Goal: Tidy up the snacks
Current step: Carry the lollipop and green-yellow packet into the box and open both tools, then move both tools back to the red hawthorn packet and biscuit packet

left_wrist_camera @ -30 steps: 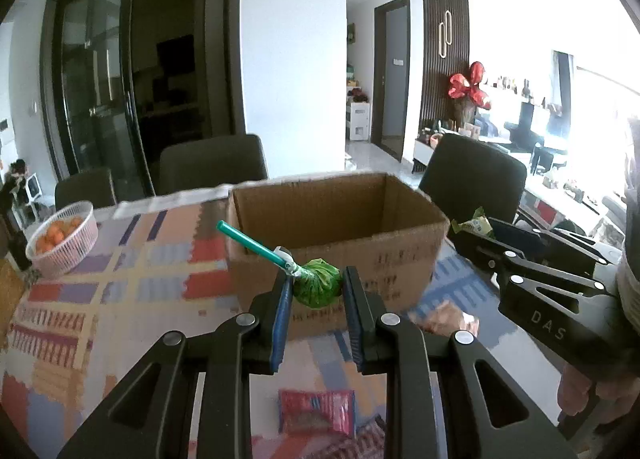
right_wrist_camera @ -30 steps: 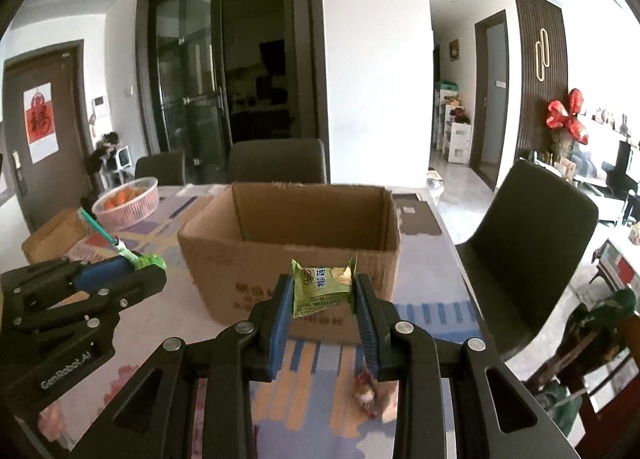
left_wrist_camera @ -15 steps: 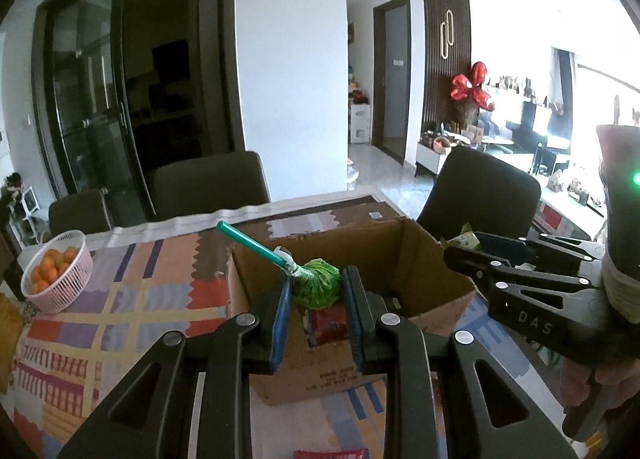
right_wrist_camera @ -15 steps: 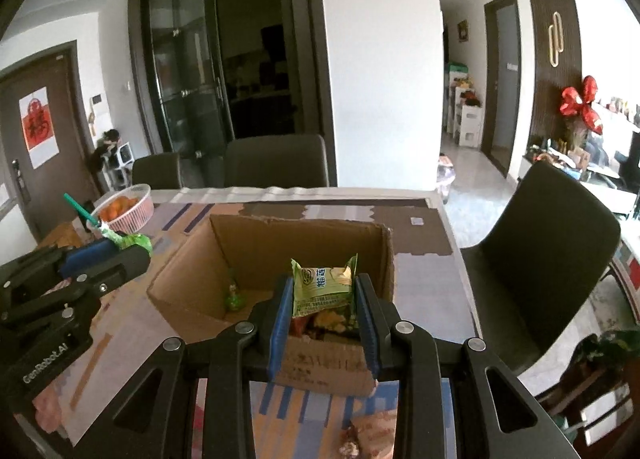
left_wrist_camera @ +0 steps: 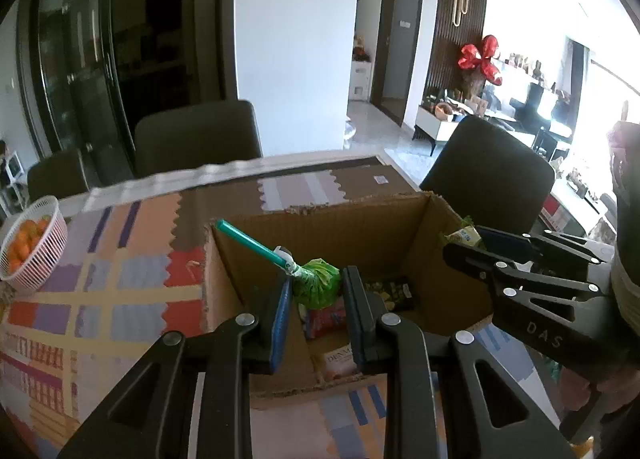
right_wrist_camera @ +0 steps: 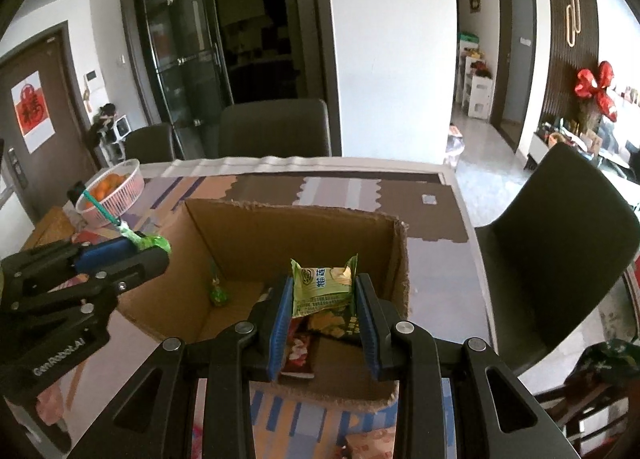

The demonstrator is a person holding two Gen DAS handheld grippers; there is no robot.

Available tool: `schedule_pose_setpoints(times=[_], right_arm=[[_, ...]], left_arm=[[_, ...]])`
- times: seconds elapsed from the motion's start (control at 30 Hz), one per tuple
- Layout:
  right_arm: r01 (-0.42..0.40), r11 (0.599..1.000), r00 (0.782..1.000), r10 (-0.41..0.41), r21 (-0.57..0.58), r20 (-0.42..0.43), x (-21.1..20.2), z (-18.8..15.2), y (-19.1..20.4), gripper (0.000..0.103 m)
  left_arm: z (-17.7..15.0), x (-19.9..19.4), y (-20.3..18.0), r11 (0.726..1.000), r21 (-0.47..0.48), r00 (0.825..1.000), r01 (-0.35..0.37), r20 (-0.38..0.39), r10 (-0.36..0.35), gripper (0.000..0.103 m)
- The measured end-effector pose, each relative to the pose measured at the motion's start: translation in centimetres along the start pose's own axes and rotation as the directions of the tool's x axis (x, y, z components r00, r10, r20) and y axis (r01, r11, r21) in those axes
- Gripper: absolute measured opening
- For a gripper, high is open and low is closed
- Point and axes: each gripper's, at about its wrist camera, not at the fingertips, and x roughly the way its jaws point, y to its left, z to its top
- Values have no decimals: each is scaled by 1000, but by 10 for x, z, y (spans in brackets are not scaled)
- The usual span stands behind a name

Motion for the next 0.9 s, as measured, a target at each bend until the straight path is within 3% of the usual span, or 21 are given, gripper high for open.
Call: schedule_pose_setpoints(times=[0.03,0.13,0.17,0.33,0.67,0.9], right_arm=[[-2,1000,1000,2,0,-5,1,1,-1,34],[12,1000,1000,-12,7,-18,3,3,-1,56],[17,1000,1000,-17,11,-9,1,3,-1,57],[65,998,997,-64,-10,38,-18,-5,1,61],[69,997,994,-66,-39,87,-61,-28,8,62],[94,995,992,-91,-35,91,-78,-46,9,66]], left_arm=[[0,1,1,1000,-9,1000,-1,-4,1,31],[-3,-3,2,999,-16,999,-32,-1,32,53],[-4,-6,1,999,-8,999,-52,6,52,54],[-14,-26,-4,996,12,996,-86,33,85,64],[-40,-75,-19,992,34,988,-122,98,119,74],[-67,-93,-24,990,23,986,-136,99,133,81]])
